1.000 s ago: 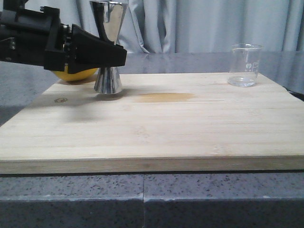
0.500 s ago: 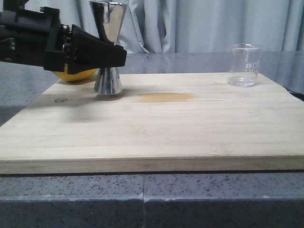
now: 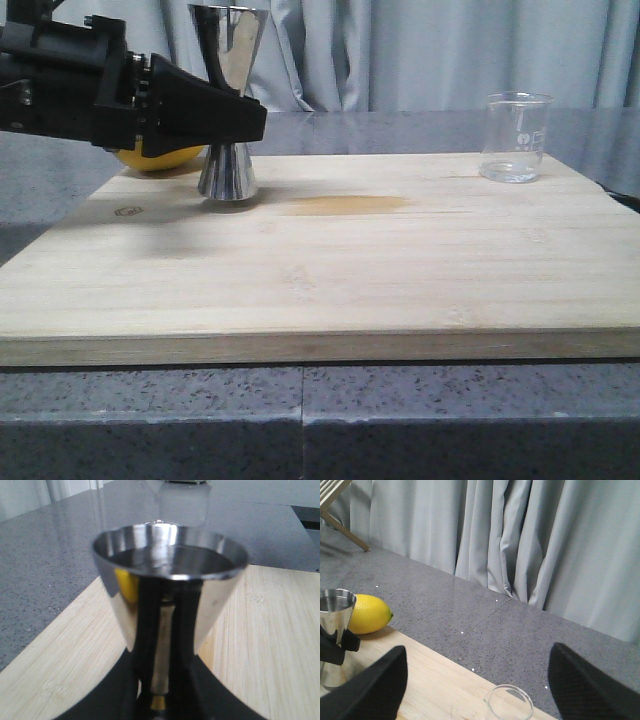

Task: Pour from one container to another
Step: 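Lower the steel jigger toward the board with the left gripper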

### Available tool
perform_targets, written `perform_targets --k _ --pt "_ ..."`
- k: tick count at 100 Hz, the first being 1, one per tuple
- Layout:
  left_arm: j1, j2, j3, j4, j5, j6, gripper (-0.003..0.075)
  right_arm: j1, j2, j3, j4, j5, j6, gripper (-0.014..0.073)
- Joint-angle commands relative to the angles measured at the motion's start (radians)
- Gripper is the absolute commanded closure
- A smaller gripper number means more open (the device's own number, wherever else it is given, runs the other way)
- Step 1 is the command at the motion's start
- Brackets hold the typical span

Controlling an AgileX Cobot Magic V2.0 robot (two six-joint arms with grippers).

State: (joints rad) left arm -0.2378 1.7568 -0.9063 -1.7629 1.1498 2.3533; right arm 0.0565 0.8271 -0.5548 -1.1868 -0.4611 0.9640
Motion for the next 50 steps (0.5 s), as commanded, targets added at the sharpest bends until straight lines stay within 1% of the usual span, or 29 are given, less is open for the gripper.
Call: perform_targets --k 1,50 --pt "0.002 -0.040 -0.020 -0.059 0.108 -0.014 0.0739 0.000 -0.015 -0.025 0.023 -0.038 -0.001 0.0060" --pt "0.002 -0.040 -0.020 -0.035 0.101 -0.014 0.0739 0.000 -0.015 -0.025 0.023 -0.038 -0.001 0.0060"
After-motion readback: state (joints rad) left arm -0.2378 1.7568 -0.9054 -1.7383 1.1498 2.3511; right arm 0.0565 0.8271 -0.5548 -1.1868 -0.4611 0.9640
